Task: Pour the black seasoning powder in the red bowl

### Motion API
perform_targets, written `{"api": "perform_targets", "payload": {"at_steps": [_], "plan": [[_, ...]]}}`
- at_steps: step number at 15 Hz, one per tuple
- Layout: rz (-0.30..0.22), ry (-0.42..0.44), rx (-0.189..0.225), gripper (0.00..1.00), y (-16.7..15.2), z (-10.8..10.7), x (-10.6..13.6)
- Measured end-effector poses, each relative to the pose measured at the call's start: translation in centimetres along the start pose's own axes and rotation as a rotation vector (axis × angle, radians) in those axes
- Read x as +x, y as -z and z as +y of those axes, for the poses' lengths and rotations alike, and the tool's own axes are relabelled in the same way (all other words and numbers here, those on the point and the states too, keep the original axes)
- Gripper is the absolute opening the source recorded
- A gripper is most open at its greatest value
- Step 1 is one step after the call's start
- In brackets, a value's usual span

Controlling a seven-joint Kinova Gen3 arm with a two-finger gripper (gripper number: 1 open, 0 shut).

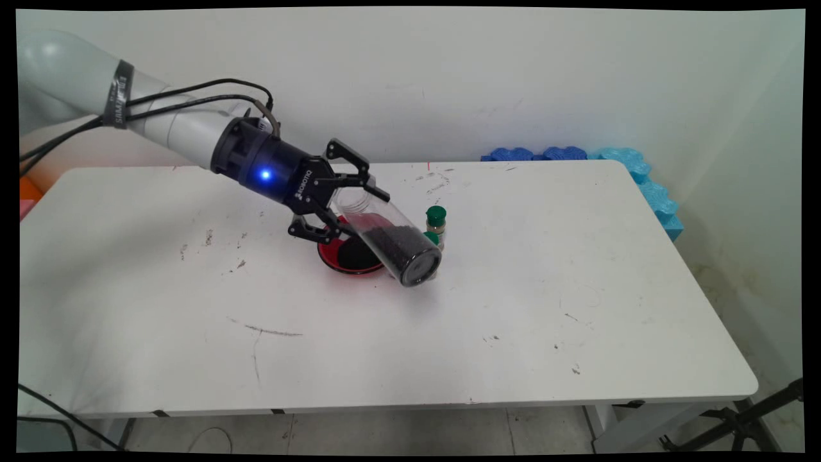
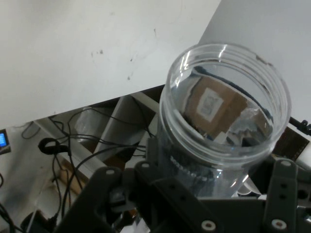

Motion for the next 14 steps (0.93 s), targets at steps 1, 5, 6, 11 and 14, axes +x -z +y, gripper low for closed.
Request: {"api": "perform_targets", "payload": {"at_steps": [1,5,6,11,14], "plan": [[-0.003,0.010,-0.004,0.00,-0.1,0.1,0.3],[-0.016,0.044,-0.022,0.00,-0.3,0.3,1.2],[-0.021,0.052,-0.026,0.00,-0.3,0.3,1.5],[-0.043,0.101,-0.044,0.00,-0.5,0.2,2.5],[-0.055,0.128,-0.051,0.00,-0.5,-0.1,3.1]]}}
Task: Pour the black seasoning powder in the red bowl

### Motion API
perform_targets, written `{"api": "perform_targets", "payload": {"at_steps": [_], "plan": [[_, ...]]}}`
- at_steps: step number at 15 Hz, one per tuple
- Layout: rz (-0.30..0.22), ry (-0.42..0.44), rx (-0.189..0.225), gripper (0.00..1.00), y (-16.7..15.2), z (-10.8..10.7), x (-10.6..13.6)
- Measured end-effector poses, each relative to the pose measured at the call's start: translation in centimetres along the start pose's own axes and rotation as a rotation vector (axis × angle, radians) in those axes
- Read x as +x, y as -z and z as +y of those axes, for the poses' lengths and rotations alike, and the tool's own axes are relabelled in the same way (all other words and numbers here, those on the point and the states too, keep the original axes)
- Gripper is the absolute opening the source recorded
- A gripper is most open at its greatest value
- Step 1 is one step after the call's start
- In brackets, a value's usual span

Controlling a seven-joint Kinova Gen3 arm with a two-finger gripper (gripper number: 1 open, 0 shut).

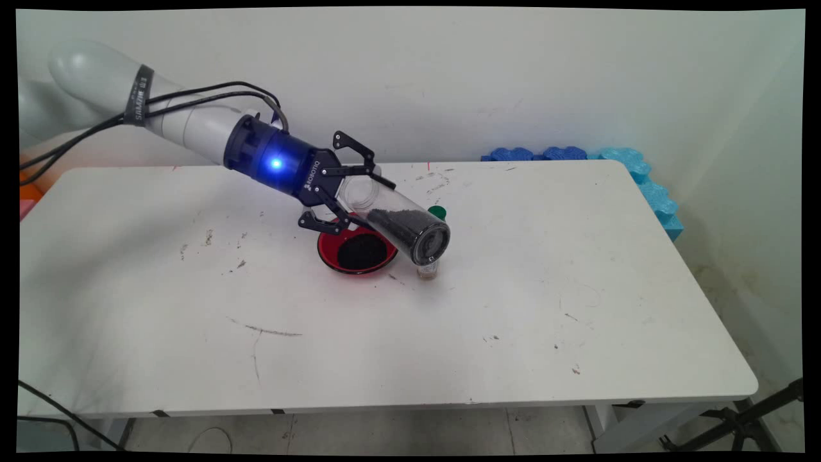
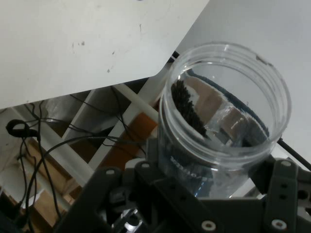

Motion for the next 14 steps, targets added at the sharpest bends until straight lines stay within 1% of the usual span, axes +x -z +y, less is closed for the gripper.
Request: {"api": "perform_targets", "payload": {"at_steps": [14], "plan": [[-0.020,0.096,-0.026,0.00,0.0,-0.9,2.7]]}}
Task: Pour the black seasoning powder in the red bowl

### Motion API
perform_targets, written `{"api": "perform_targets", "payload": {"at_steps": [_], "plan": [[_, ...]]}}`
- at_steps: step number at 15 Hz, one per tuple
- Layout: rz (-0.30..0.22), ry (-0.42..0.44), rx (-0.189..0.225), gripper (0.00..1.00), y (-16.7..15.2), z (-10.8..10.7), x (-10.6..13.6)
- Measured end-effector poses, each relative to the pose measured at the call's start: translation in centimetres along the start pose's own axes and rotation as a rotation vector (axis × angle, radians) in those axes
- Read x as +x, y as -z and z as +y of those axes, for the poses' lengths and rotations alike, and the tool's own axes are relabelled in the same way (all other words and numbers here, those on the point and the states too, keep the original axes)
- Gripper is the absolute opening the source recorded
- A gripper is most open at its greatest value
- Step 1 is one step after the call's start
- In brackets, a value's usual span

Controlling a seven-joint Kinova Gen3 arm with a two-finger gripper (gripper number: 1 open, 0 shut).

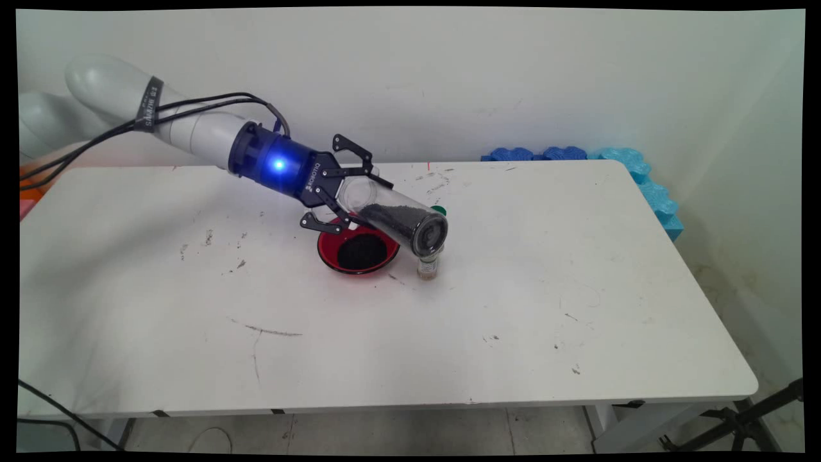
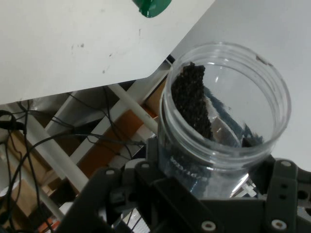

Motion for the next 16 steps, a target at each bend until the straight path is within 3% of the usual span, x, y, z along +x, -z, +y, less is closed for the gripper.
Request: {"api": "perform_targets", "payload": {"at_steps": [16], "plan": [[-0.004,0.125,-0.048,0.00,0.2,-1.0,2.1]]}}
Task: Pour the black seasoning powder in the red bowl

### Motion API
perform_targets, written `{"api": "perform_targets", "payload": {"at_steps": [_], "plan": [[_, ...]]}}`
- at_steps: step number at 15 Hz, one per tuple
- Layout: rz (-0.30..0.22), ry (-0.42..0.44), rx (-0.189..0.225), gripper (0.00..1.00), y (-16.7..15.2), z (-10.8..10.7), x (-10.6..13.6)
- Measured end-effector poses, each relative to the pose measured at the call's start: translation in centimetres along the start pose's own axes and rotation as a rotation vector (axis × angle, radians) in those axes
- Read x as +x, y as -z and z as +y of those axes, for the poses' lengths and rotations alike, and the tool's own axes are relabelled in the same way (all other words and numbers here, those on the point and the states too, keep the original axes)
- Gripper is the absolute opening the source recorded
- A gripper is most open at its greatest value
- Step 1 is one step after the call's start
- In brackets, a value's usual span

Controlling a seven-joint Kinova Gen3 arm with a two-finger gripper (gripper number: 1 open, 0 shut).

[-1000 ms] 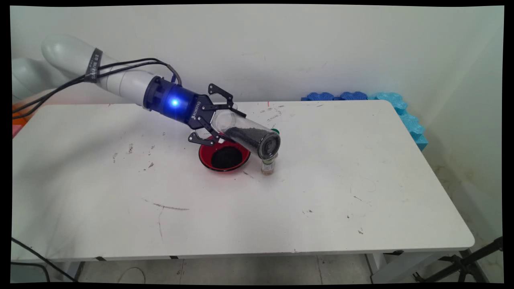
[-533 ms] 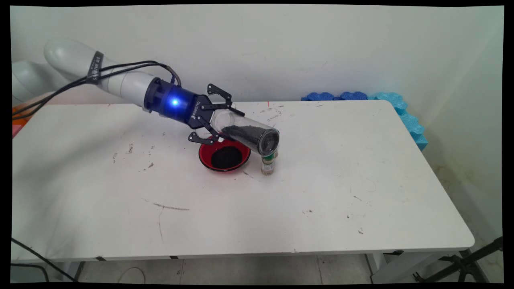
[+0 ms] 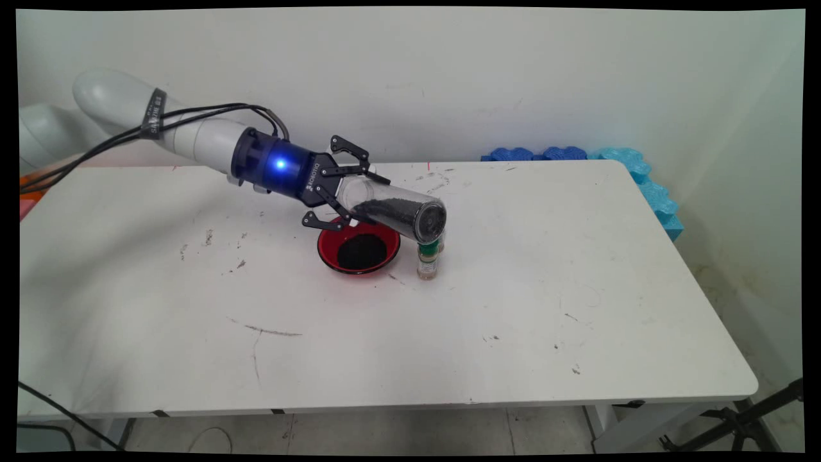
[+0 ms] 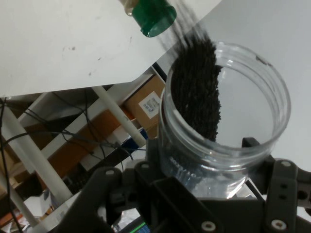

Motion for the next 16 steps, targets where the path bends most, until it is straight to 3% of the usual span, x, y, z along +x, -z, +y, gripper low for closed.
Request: {"api": "perform_targets", "payload": {"at_steps": [16], "plan": [[-0.020,0.071,-0.045,0.00,-0.44,-1.04,1.10]]}}
